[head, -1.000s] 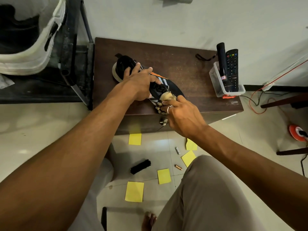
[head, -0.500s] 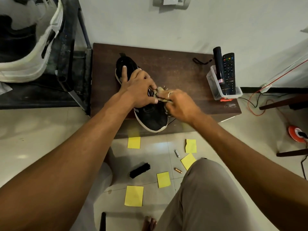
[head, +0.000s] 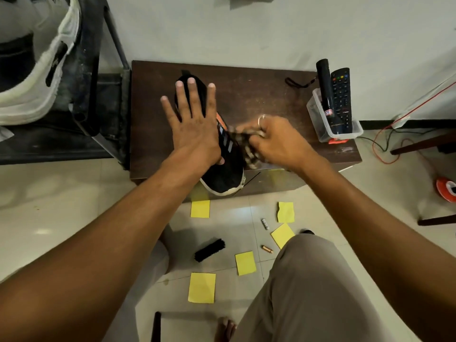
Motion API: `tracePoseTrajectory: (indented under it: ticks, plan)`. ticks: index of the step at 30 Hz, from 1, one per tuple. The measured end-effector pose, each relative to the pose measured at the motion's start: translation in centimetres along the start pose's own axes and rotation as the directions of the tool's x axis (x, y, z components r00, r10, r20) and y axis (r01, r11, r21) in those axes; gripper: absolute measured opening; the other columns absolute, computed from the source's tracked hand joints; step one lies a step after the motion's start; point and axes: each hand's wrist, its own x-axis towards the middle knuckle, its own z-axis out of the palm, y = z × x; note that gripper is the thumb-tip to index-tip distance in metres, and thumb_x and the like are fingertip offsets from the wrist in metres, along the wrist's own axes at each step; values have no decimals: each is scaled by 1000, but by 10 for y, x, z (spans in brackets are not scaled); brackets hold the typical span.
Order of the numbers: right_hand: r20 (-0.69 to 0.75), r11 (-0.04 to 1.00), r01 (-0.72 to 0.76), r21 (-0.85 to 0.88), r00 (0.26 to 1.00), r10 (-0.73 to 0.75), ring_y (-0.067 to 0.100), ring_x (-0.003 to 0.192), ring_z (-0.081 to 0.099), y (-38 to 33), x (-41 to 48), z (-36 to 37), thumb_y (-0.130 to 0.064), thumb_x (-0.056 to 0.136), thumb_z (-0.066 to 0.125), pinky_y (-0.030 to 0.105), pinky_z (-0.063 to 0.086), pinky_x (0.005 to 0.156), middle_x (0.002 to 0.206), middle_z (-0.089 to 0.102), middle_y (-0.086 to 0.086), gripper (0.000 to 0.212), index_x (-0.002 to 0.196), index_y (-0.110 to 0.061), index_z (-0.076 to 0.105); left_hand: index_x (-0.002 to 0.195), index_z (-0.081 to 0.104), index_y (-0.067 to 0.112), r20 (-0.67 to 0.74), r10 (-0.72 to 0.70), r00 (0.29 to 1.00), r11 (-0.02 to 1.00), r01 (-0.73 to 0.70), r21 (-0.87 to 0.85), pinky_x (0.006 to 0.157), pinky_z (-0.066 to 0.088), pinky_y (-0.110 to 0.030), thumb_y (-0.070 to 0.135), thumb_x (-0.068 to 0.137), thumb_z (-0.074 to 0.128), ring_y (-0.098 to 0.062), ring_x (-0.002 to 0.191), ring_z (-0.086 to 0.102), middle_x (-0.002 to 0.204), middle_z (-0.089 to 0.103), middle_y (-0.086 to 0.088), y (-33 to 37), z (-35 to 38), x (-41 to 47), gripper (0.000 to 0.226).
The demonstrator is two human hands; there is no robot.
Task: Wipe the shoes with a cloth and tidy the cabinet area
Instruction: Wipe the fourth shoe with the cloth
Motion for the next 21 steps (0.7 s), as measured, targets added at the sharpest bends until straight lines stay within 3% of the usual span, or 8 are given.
tracePoseTrajectory:
  ticks: [1,3,7,10,12,15,18,21]
  plan:
    - [-92,999,36,1,995,-36,1,105,63,1,7,10,-4,93,56,10,46,93,123,68,-8,38,122,-22,73,154,-30,16,29,-25,999,998,27,-59,114,-14,-66,54,58,92,-41,148,-29,161,-32,-22,-2,1,0,160]
    - [-73,984,154,-91,984,-161,19,121,58,4,15,34,1,89,52,22,43,106,138,62,2,49,131,-18,68,154,-30,15,79,-29,996,991,39,-131,118,-13,-63,46,63,93,-38,149,-28,161,-32,-21,-5,3,3,156]
    - [-14,945,177,-275,982,-188,24,107,52,13,8,59,-3,93,53,32,47,93,144,57,2,49,138,-17,64,158,-21,16,116,-6,993,984,26,-177,120,-13,-59,40,67,91,-35,150,-29,163,-31,-14,-9,4,8,146]
    - [77,904,214,-370,977,-200,25,97,52,8,-9,51,-10,95,54,42,53,80,123,63,9,27,117,-10,68,159,-16,16,120,45,992,980,-20,-200,121,-13,-56,37,68,92,-34,150,-29,164,-31,-11,-13,3,13,143]
    - [196,913,240,-329,963,-183,24,93,57,3,-20,45,-18,93,50,45,55,78,107,65,8,15,95,-13,64,160,-14,21,128,100,987,974,-71,-215,121,-14,-58,35,69,92,-34,149,-30,164,-32,-6,-16,2,15,141]
    - [333,988,145,-60,936,-117,17,96,68,-4,-26,32,-17,89,50,40,57,87,106,73,-4,31,99,-20,79,161,-2,32,125,182,975,964,-153,-216,119,-17,-60,24,73,89,-34,148,-32,165,-29,-2,-20,-2,15,128]
    - [83,983,131,131,986,-143,10,108,66,-1,-21,20,-4,90,54,33,53,99,118,70,-7,39,115,-22,77,159,7,41,114,263,958,933,-222,-283,118,-19,-59,8,81,76,-35,148,-34,165,-29,-5,-26,-5,15,109]
    - [-256,970,234,-73,935,-245,21,124,56,10,-1,24,-5,91,54,39,47,108,136,59,1,44,133,-16,68,160,-8,35,143,314,938,848,-209,-488,120,-17,-59,-4,80,65,-28,150,-31,164,-31,1,-35,1,13,115]
